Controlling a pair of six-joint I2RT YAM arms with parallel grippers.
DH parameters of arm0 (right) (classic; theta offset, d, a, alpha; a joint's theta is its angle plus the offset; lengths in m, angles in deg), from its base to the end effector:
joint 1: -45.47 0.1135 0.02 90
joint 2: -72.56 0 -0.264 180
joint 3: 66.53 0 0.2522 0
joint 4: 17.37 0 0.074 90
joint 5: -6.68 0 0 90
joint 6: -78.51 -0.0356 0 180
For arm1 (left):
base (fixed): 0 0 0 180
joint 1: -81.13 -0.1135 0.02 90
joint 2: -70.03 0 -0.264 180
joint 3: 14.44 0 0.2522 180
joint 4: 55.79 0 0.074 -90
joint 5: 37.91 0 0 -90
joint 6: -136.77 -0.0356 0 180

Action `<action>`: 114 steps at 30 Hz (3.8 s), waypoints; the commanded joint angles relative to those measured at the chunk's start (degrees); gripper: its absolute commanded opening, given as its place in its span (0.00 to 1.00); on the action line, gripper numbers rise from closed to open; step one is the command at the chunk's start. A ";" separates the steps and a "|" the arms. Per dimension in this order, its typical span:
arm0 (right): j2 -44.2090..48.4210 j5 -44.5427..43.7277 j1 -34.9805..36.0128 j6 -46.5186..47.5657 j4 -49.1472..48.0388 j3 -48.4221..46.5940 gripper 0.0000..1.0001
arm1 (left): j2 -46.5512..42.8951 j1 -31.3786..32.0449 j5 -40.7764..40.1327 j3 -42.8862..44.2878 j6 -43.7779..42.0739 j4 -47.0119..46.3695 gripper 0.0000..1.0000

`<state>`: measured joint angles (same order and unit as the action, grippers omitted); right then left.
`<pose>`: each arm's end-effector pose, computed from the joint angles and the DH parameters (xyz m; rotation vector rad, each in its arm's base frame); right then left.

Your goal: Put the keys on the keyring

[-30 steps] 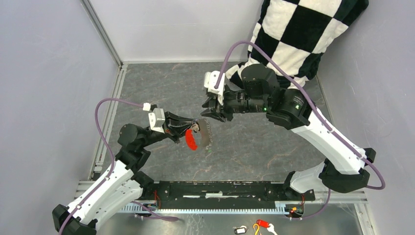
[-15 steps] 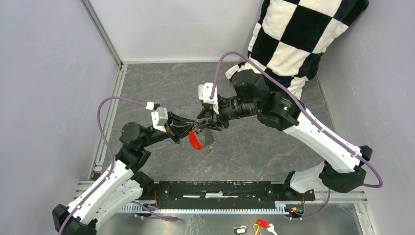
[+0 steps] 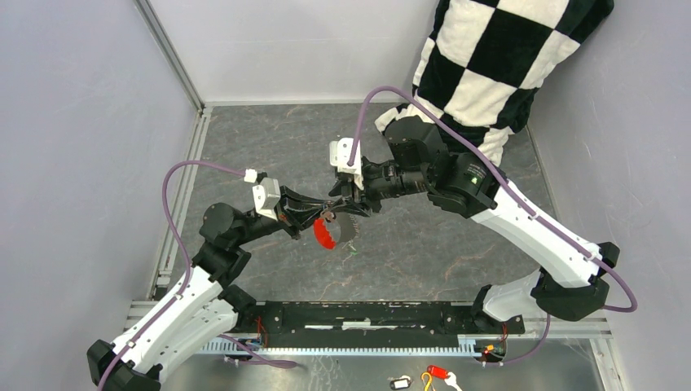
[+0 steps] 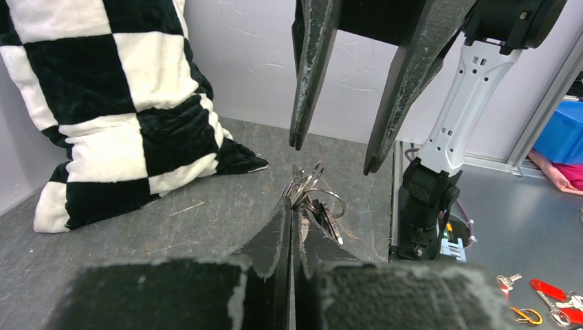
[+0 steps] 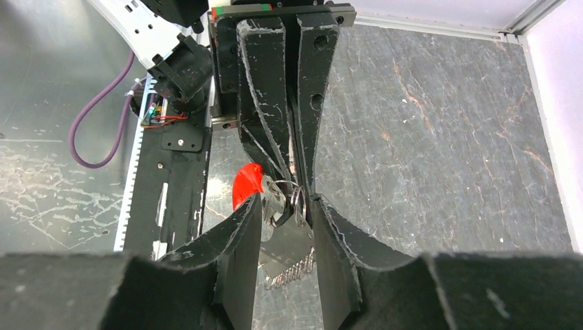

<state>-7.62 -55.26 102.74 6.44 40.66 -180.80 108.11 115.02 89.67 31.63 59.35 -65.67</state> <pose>0.1374 0.2448 0.4722 -1.4998 1.4070 0.9218 0.1201 -0.1068 0.3427 0.8225 1.1448 -1.0911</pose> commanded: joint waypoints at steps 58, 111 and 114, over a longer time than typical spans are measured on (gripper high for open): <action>2.76 -1.14 0.03 -5.01 -6.12 5.16 0.16 | -2.05 0.17 -0.31 2.07 -0.35 -0.66 0.02; -9.19 -22.43 2.85 -14.67 9.76 -6.38 0.00 | 2.68 0.10 0.37 8.30 -17.13 21.31 0.63; -9.30 -22.78 3.32 -15.16 9.31 -6.49 0.00 | 3.13 0.07 0.72 8.50 -17.36 21.63 0.60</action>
<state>-17.06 -76.38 105.30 -7.09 51.50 -184.12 110.80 114.99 86.59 37.95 39.39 -44.23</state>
